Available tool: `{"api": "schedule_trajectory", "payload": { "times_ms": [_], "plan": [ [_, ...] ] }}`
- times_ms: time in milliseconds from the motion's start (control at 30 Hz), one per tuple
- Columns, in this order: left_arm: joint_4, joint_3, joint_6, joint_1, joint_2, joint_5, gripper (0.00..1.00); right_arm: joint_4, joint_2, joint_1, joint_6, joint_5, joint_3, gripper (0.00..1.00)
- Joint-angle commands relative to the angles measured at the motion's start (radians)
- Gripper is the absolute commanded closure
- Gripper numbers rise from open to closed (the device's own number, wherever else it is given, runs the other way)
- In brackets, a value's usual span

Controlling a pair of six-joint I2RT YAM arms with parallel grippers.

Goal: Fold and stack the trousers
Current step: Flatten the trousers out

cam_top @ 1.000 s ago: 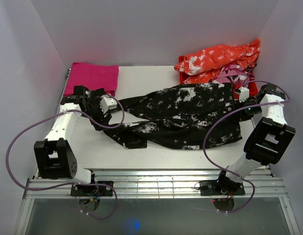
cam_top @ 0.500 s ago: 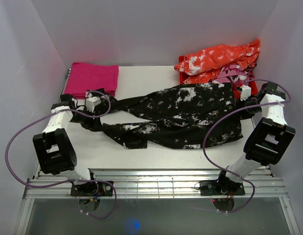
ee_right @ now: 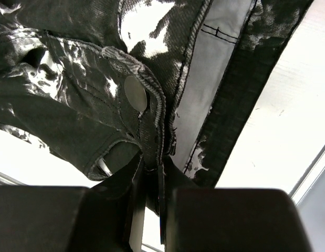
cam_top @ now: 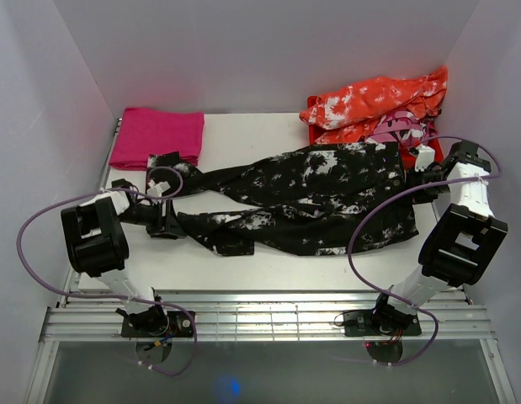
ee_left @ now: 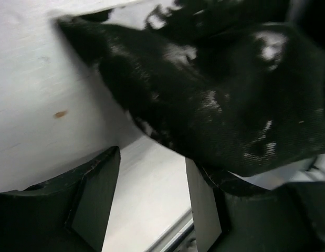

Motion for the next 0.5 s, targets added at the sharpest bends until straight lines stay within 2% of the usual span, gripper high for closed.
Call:
{"api": "schedule_trajectory", "payload": {
  "times_ms": [0, 167, 267, 367, 400, 467],
  "plan": [
    [0.093, 0.052, -0.117, -0.01, 0.061, 0.094, 0.35, 0.038, -0.037, -0.006, 0.014, -0.012, 0.012, 0.92],
    [0.163, 0.069, -0.213, -0.05, 0.121, 0.28, 0.34, 0.031, -0.042, -0.004, -0.003, 0.001, 0.01, 0.92],
    [0.258, 0.046, -0.29, -0.077, 0.136, 0.255, 0.42, 0.028, -0.051, -0.004, -0.008, -0.005, 0.001, 0.92],
    [0.318, 0.042, -0.389, -0.076, 0.147, 0.211, 0.68, 0.021, -0.051, -0.004, -0.015, -0.005, 0.004, 0.92],
    [0.315, 0.054, -0.393, -0.071, 0.144, 0.17, 0.84, 0.018, -0.051, -0.004, -0.018, -0.003, 0.006, 0.92],
    [0.265, 0.118, -0.367, -0.052, 0.121, 0.107, 0.97, 0.012, -0.059, -0.004, -0.031, 0.0, 0.009, 0.92]
  ]
}}
